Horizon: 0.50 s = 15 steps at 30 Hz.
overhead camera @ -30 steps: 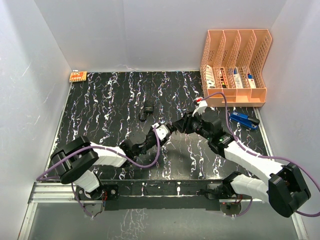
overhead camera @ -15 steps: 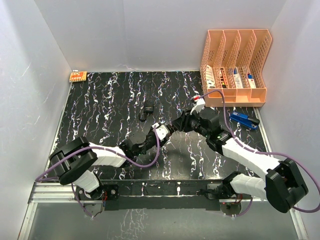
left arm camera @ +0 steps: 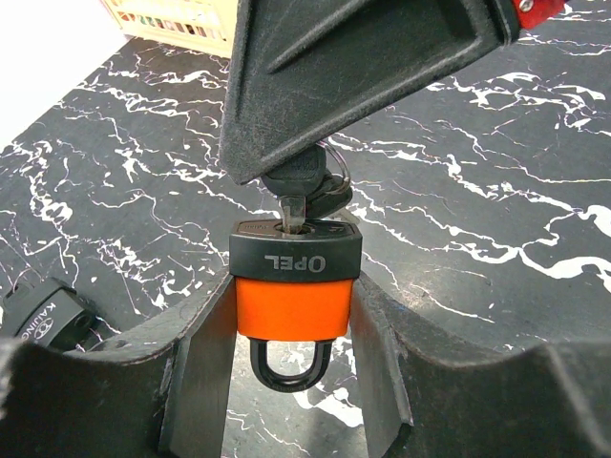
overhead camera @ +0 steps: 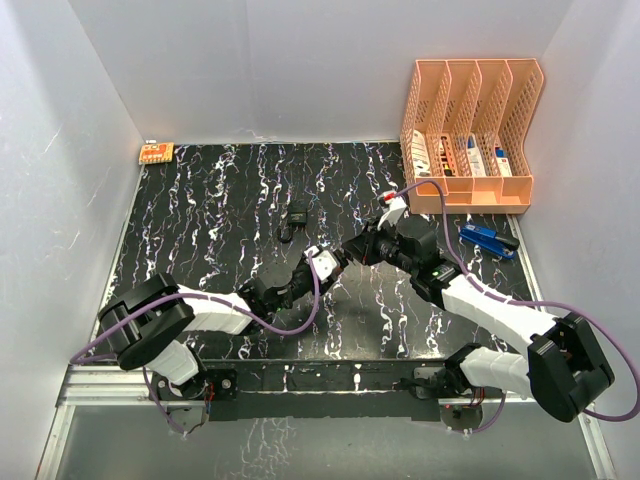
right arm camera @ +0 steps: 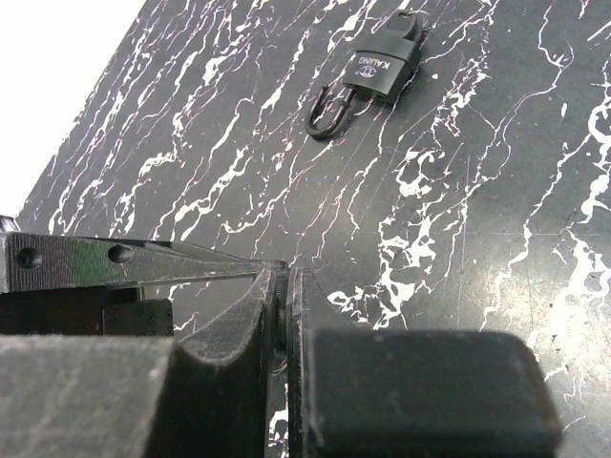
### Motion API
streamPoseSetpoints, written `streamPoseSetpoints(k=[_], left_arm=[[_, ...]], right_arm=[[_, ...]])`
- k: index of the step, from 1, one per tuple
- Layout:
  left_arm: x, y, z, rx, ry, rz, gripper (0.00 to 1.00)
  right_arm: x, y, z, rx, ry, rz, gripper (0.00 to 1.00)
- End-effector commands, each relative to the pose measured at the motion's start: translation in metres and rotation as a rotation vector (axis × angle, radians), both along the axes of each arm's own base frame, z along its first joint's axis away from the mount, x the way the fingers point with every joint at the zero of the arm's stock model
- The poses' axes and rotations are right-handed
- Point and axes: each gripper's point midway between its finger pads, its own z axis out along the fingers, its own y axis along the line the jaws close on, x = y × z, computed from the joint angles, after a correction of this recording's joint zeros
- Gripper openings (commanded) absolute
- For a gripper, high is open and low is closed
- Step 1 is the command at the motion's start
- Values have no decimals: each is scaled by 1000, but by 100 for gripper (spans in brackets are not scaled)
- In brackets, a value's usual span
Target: Unlock with the key
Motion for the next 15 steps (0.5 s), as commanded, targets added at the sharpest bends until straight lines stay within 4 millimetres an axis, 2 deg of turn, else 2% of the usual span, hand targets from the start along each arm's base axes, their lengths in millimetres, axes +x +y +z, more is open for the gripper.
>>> streamPoseSetpoints(k=[1,6,11,15], left_arm=[[-2,-8,52,-136,-78,-30,0],[-7,-14,73,-184,-129,-77,0],[-16,-15,109,-269,-219,-137,0],[-16,-12,127,-323,-246,-158,0]], right_arm=[[7,7,27,42,-82,11,0],[5,9,21,37,-71,30,0],[1,9,12,29,-58,48,0],[-4,10,8,33,-50,65,0]])
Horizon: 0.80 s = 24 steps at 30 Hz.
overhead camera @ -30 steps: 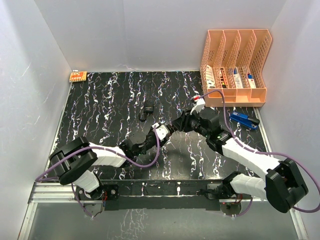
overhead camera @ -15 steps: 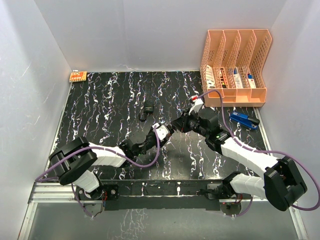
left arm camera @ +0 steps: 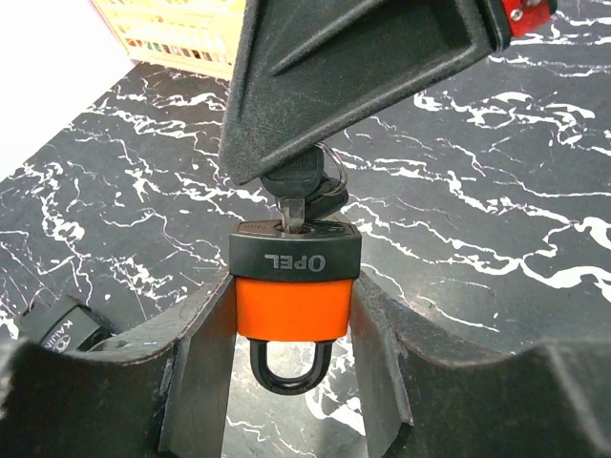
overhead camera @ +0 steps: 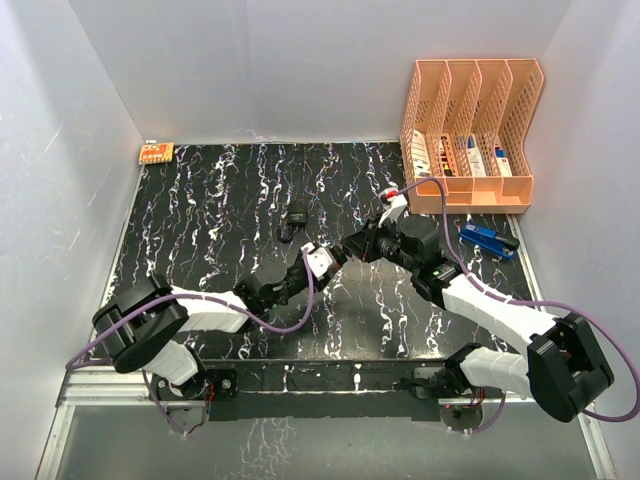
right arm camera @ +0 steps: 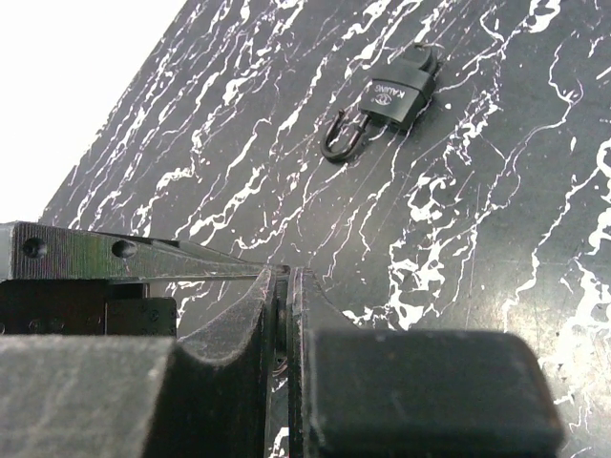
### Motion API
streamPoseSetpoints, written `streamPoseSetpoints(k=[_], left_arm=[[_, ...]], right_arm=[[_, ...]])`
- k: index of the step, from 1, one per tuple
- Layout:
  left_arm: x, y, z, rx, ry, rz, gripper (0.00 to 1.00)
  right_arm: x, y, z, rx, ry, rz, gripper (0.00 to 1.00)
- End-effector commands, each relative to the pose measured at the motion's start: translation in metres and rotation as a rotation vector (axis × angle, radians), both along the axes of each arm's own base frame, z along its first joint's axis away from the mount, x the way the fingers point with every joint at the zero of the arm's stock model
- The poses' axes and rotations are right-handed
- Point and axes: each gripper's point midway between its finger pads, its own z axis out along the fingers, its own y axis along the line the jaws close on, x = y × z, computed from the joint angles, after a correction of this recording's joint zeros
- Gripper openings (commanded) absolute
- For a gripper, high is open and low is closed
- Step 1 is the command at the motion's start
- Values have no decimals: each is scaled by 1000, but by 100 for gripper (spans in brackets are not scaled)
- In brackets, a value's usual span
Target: Unlock with the key
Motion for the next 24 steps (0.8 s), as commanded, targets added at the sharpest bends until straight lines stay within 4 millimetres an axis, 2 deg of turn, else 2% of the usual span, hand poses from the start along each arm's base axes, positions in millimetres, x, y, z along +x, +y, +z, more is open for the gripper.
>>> streamPoseSetpoints(k=[1,8,15,24], left_arm=[[-17,-12,118,-316,-222,-135,0],[-7,-7,132,-384,-201,-88,0],[-19,-21,133,-393,-215,-193,0],[-12,-27,134,-343,-248,-183,0]], right_arm=[[-5,4,-4,0,-14,37,0],[-11,2,-9,13,-11,40,0],[-11,8,-10,23,0,67,0],[-13,18,-18,27,63,114,0]])
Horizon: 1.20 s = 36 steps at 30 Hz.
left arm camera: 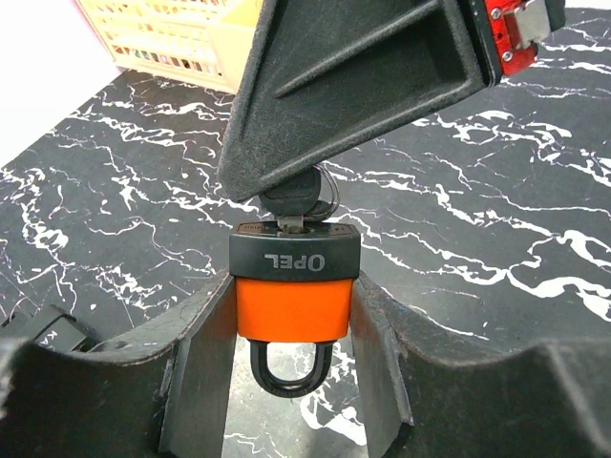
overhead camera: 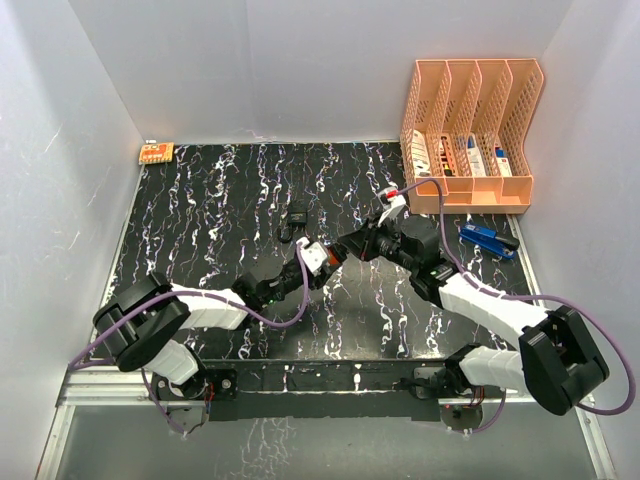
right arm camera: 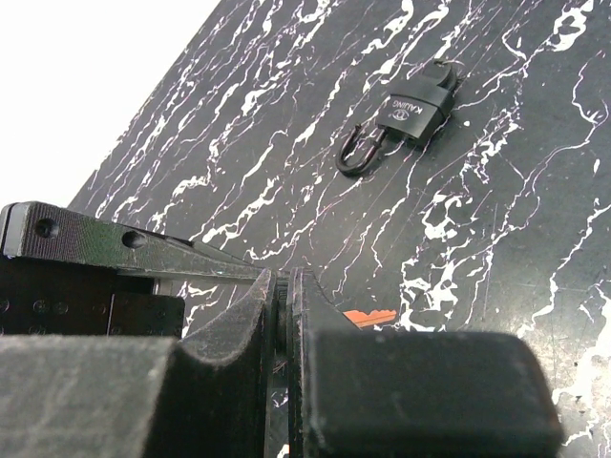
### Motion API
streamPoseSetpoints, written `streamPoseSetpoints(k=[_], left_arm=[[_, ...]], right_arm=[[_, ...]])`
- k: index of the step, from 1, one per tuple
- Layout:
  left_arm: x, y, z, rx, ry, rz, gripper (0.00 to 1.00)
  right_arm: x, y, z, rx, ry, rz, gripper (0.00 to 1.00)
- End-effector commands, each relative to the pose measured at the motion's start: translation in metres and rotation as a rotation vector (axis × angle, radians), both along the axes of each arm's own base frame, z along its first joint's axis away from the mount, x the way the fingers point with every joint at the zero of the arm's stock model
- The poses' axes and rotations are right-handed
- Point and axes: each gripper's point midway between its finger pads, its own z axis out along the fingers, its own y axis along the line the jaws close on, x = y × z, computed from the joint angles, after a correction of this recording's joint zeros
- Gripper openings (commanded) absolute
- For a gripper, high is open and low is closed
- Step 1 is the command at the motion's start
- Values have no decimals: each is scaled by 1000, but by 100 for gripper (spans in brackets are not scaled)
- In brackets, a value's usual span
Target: Unlock with the key
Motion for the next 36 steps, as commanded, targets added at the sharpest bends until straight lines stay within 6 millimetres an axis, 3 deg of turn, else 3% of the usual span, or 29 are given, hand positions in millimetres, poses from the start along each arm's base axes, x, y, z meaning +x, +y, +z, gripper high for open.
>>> streamPoseSetpoints(k=[1,9,20,36], left_arm=[[-13,-26,124,-270,-274,-122,0],[0,-26,112,-242,-236,-59,0],[37,-16,87,-174,-77,193,0],[51,-29,72,-60,-3,370,0]], right_arm=[[-17,10,-23,-30,101,78,0],[-14,6,-33,-53,138,44,0],[-5,3,-54,-53,318,-60,0],[-2,18,-65,-6,559,-100,0]])
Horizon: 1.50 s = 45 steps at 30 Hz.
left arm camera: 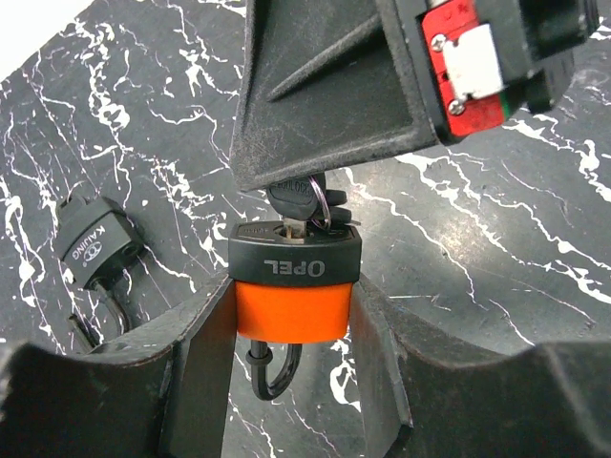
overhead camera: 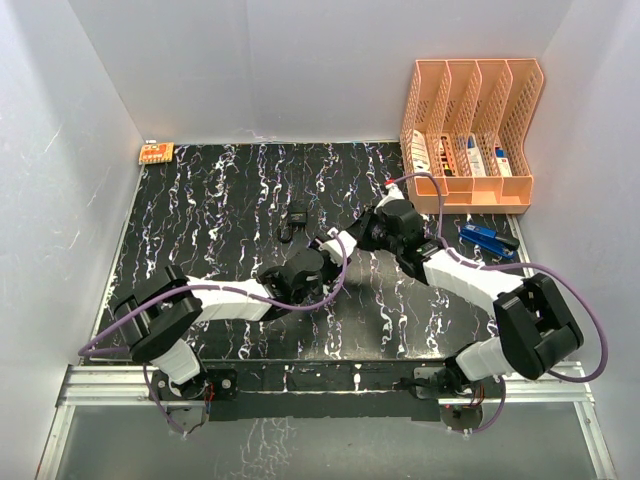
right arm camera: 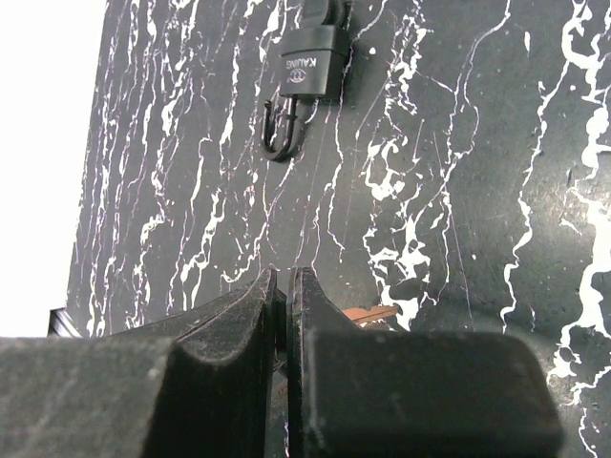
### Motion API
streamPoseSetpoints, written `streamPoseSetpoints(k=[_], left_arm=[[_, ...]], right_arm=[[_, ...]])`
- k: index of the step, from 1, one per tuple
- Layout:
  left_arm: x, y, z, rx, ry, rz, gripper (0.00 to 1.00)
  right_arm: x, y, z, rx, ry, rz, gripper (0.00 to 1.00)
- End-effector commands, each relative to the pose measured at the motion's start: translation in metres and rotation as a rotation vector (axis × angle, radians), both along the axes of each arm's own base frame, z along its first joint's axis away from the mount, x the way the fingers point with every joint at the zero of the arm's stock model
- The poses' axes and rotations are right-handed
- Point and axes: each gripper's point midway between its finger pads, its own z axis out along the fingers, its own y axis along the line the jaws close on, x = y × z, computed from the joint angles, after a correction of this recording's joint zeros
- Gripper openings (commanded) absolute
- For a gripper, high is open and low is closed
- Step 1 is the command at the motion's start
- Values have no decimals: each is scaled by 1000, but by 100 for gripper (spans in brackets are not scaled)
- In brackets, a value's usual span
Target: Unlock with the key
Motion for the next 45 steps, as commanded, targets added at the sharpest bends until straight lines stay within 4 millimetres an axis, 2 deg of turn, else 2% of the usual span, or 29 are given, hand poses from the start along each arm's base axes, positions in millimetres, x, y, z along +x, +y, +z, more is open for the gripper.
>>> streamPoseSetpoints(k=[1,4,6,9,12,15,19,23,25,30,36,39,45], left_arm=[[17,-33,102,-288,-144,32,0],[16,-32,94,-286,-117,36,0],[15,-30,87,-285,-94,46,0],[10,-26,75,-279,-48,56,0],[5,-21,61,-263,6,66,0],[2,-12,47,-243,30,91,0],[2,4,38,-233,47,148,0],[11,21,41,-279,75,248,0],[15,25,45,-316,87,278,0],[23,26,59,-420,106,323,0],[32,15,75,-575,143,363,0],[34,7,78,-654,175,377,0],[38,-12,80,-764,227,358,0]], right_arm=[[-39,22,-21,21,183,128,0],[-36,21,-17,17,153,119,0],[-32,19,-7,27,105,109,0],[-21,11,14,33,7,64,14],[-8,0,36,25,-83,17,21],[6,-15,48,11,-132,-29,25],[24,-48,55,-11,-166,-101,29],[28,-84,48,-85,-196,-179,60],[23,-95,45,-128,-218,-205,66],[6,-102,22,-171,-207,-185,70],[-5,-101,-13,-190,-149,-150,71],[-8,-97,-22,-181,-133,-143,72],[-7,-82,-26,-168,-131,-127,72]])
